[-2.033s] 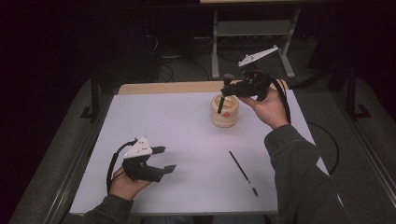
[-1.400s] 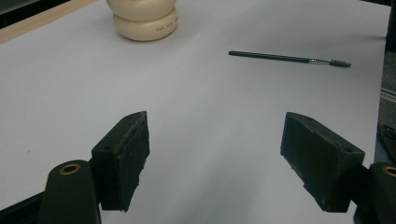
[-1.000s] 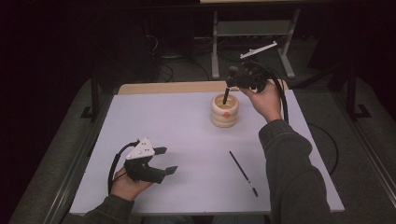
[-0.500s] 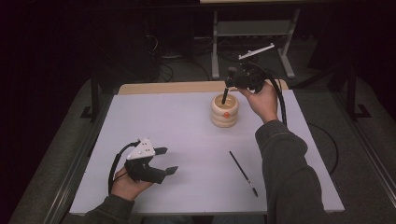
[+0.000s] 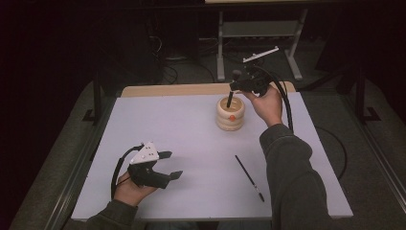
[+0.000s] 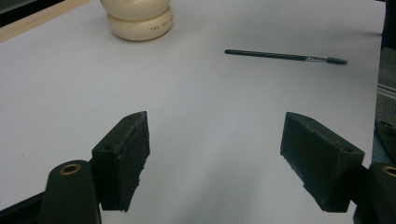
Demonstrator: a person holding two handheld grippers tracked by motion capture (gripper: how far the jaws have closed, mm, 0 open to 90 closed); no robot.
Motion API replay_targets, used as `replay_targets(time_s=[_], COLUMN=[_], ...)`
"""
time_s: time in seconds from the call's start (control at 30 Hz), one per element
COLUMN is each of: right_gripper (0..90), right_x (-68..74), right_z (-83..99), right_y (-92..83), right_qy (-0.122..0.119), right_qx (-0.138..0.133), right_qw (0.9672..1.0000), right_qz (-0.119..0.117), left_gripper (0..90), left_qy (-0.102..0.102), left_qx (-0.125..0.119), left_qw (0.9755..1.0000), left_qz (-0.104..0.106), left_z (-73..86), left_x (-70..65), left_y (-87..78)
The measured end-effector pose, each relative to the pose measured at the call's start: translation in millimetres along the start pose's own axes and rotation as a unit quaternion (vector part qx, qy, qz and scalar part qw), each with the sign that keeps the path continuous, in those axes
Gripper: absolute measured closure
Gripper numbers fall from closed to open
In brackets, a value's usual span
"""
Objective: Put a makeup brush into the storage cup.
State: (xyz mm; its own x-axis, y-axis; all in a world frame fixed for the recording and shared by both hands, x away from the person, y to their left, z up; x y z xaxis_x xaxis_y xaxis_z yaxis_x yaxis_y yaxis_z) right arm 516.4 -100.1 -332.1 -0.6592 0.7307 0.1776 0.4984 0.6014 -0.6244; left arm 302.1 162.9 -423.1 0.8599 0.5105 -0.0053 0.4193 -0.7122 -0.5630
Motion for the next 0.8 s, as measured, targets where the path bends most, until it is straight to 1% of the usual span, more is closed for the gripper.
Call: replay_targets(time_s=[0.2,0.23,0.4,0.73,0.8], right_gripper=[77.9,77.9,77.8,77.8,77.8], right_x=[-1.7,-1.9,-3.8,-4.2,-4.4], right_z=[2.8,3.5,7.0,13.5,14.8], right_y=[4.2,4.9,7.8,13.4,14.8], right_qy=[0.001,0.003,0.003,0.012,0.010], right_qx=[0.003,0.004,0.008,0.013,0.015], right_qw=[1.0000,1.0000,1.0000,0.9998,0.9998], right_qz=[0.004,0.002,0.003,-0.001,0.000], left_gripper=[23.5,23.5,23.4,23.4,23.4], left_qy=[0.000,-0.004,-0.006,-0.005,-0.003], left_qx=[0.002,-0.002,-0.004,-0.001,-0.001], left_qw=[1.0000,1.0000,1.0000,1.0000,1.0000], left_qz=[0.000,0.001,0.002,0.002,0.001], left_z=[-0.1,-0.5,-0.6,-0.3,-0.3], left_x=[-0.1,-0.8,-1.0,-1.4,-1.2], left_y=[-1.1,-0.7,-0.1,-0.1,0.3])
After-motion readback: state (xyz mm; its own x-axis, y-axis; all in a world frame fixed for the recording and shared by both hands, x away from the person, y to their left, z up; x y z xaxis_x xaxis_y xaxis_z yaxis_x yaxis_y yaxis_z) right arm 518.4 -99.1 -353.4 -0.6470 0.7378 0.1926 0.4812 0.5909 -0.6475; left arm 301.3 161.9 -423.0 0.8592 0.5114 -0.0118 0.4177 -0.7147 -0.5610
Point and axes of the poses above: each handheld gripper's, and its own axes: y roughly forward along the jaws, z roughly out of its underside, x roughly to its left, the point moved 7 cm from there along y, roughly forward along the jaws
